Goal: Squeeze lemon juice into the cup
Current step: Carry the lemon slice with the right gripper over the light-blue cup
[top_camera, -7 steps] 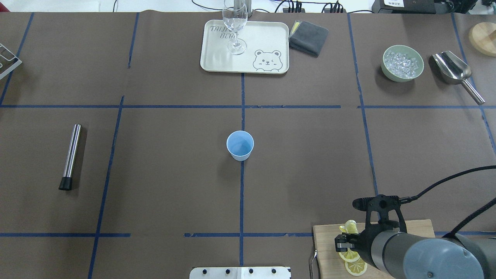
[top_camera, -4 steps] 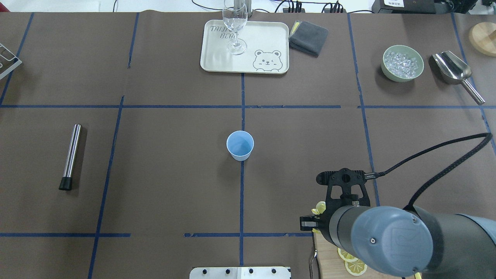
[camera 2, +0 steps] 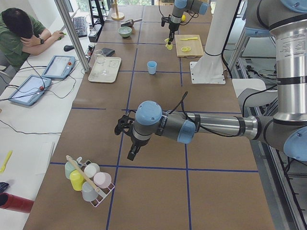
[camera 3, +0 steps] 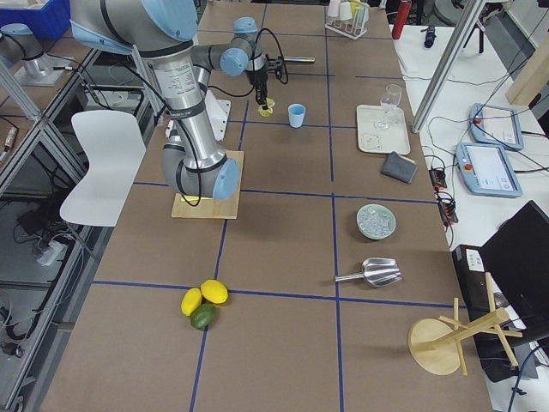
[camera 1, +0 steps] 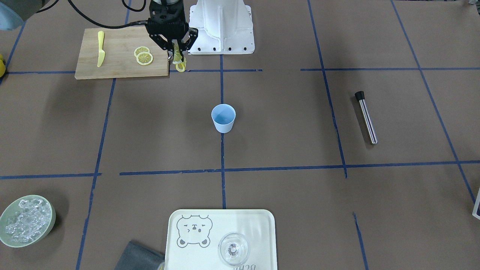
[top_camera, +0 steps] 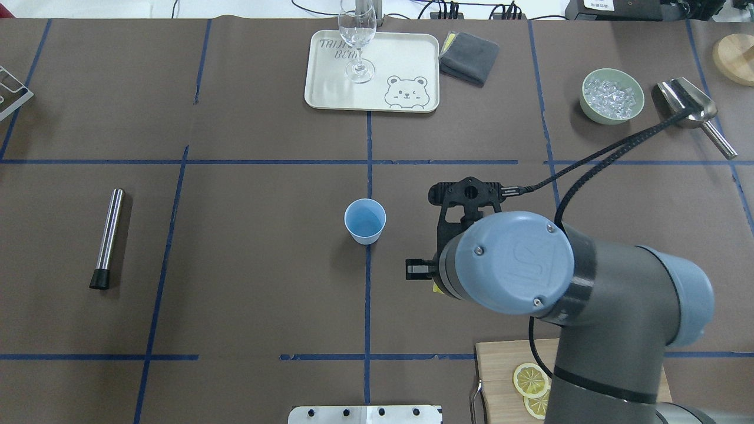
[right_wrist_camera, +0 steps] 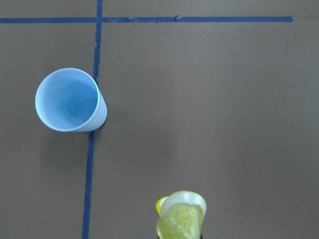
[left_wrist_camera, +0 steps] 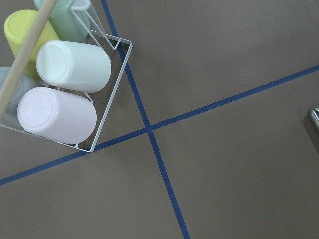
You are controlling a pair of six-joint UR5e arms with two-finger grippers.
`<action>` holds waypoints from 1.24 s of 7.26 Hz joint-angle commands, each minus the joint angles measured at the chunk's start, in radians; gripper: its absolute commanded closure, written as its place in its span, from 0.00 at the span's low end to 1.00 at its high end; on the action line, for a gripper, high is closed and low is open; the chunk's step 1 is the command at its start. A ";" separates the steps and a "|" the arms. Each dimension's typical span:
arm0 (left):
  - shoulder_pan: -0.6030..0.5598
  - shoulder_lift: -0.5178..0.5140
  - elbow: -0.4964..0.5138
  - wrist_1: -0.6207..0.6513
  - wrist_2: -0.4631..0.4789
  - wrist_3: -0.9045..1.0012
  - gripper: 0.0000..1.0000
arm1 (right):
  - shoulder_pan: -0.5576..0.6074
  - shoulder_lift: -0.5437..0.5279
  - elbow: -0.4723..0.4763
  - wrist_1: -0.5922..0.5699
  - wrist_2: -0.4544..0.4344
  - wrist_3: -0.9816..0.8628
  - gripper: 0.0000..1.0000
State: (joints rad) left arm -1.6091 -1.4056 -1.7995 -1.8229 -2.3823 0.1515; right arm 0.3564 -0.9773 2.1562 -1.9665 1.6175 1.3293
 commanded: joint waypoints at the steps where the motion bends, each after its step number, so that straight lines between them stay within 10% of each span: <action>1: 0.000 0.001 -0.001 0.001 0.000 0.000 0.00 | 0.061 0.147 -0.166 0.003 0.016 -0.028 0.80; 5: 0.000 0.001 0.000 0.004 0.000 -0.001 0.00 | 0.113 0.348 -0.534 0.130 0.033 -0.038 0.78; 7: 0.000 0.001 0.002 0.004 0.000 -0.001 0.00 | 0.101 0.342 -0.553 0.133 0.039 -0.038 0.71; 9: 0.000 0.001 0.002 0.004 0.000 -0.001 0.00 | 0.076 0.325 -0.550 0.133 0.036 -0.038 0.00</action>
State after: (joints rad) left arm -1.6091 -1.4052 -1.7979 -1.8193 -2.3823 0.1503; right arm 0.4451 -0.6447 1.6068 -1.8344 1.6549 1.2916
